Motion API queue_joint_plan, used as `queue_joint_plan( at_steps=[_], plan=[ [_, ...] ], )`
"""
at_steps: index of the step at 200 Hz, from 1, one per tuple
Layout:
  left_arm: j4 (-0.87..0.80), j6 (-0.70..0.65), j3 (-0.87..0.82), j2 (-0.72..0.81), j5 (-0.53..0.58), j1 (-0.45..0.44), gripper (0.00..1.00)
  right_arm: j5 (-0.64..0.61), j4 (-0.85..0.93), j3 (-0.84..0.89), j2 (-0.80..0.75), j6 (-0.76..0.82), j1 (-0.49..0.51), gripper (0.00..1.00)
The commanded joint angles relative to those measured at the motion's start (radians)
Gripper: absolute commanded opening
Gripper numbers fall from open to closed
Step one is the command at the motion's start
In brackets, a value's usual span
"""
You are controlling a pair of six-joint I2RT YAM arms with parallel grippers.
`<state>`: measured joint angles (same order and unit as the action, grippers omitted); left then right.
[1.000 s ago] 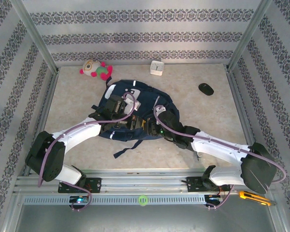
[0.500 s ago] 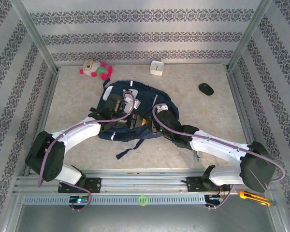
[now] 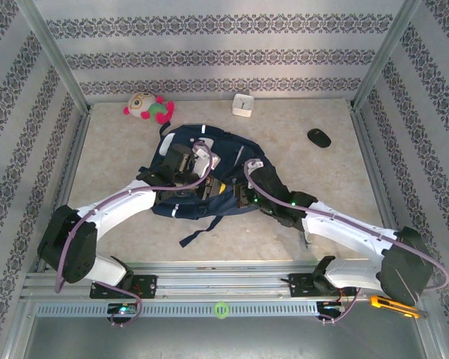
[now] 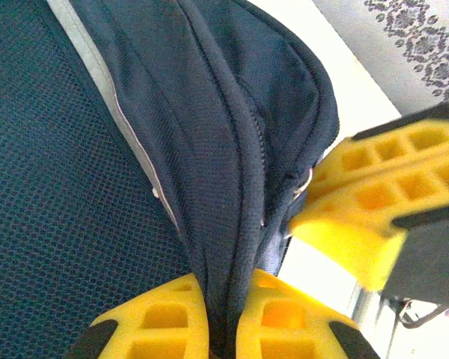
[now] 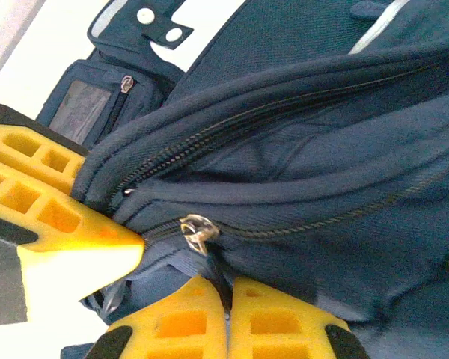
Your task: Pack the student bag
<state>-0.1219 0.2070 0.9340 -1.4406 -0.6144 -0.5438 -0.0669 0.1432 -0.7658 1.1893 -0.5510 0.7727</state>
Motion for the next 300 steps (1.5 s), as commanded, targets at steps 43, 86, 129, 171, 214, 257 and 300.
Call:
queue_joint_plan(
  at_steps=[43, 86, 129, 171, 214, 257, 300],
  plan=[
    [-0.202, -0.095, 0.009, 0.055, 0.065, 0.011, 0.0, 0.025, 0.096, 0.046, -0.048, 0.024, -0.186, 0.0],
    [-0.138, 0.001, 0.002, 0.048, 0.013, 0.011, 0.0, 0.123, 0.088, 0.024, -0.1, 0.093, -0.09, 0.27],
    [-0.099, 0.07, -0.001, 0.042, -0.029, 0.011, 0.0, 0.075, 0.086, -0.027, -0.073, -0.061, 0.043, 0.45],
    [-0.076, 0.097, -0.003, 0.04, -0.053, 0.01, 0.0, -0.009, 0.093, -0.108, 0.048, -0.164, 0.099, 0.5],
    [-0.074, 0.101, -0.003, 0.039, -0.068, 0.011, 0.0, -0.08, 0.137, -0.195, 0.165, -0.149, 0.099, 0.49],
    [-0.063, 0.106, -0.014, 0.053, -0.074, 0.011, 0.0, -0.242, 0.161, -0.206, 0.221, -0.148, 0.094, 0.45],
    [-0.073, 0.096, -0.014, 0.058, -0.07, 0.011, 0.0, -0.313, 0.204, -0.21, 0.206, -0.129, 0.093, 0.26]
  ],
)
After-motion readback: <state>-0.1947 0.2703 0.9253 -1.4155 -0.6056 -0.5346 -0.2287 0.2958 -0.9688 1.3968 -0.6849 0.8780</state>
